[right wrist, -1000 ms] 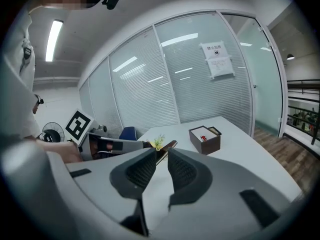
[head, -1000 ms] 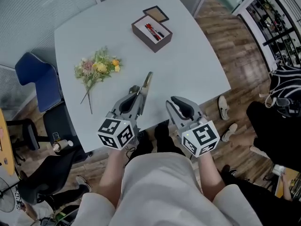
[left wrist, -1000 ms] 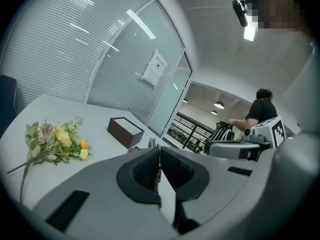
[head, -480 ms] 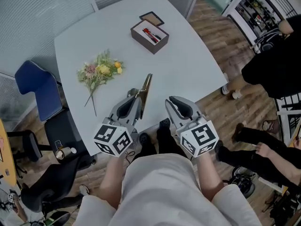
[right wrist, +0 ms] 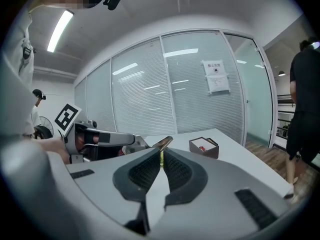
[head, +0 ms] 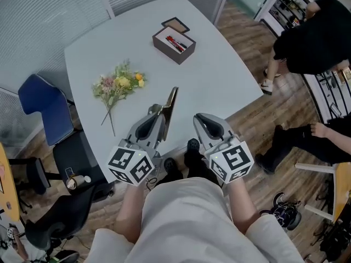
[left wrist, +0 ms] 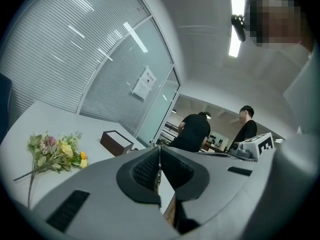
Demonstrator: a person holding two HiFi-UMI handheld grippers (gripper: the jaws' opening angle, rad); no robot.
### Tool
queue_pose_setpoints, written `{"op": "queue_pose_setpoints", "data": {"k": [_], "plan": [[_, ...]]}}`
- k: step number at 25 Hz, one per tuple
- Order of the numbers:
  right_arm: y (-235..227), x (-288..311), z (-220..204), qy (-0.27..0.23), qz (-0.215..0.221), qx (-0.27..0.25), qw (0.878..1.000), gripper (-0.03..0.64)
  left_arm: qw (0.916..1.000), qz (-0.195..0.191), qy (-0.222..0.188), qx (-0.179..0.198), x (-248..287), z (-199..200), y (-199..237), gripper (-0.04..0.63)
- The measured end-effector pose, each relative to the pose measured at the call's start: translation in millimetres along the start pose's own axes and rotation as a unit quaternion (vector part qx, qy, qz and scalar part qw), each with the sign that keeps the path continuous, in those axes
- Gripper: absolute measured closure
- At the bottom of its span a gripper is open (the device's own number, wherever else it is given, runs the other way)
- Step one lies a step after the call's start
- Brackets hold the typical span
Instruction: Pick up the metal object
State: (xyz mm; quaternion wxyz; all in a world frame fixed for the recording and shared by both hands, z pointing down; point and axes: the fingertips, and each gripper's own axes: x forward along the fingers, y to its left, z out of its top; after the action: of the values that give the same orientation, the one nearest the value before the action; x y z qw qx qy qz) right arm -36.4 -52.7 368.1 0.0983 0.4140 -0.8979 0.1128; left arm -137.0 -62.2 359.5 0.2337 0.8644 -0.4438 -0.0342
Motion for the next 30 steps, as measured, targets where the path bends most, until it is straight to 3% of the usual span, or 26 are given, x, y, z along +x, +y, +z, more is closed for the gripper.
{"op": "queue_pose_setpoints", "data": {"k": [30], "plan": [[15.5, -10.2, 4.7, -0.012, -0.013, -0.007, 1.0, 0.611, 0.9997, -0.018, -0.015, -0.001, -18.5, 7.3, -11.8, 0.571]]}}
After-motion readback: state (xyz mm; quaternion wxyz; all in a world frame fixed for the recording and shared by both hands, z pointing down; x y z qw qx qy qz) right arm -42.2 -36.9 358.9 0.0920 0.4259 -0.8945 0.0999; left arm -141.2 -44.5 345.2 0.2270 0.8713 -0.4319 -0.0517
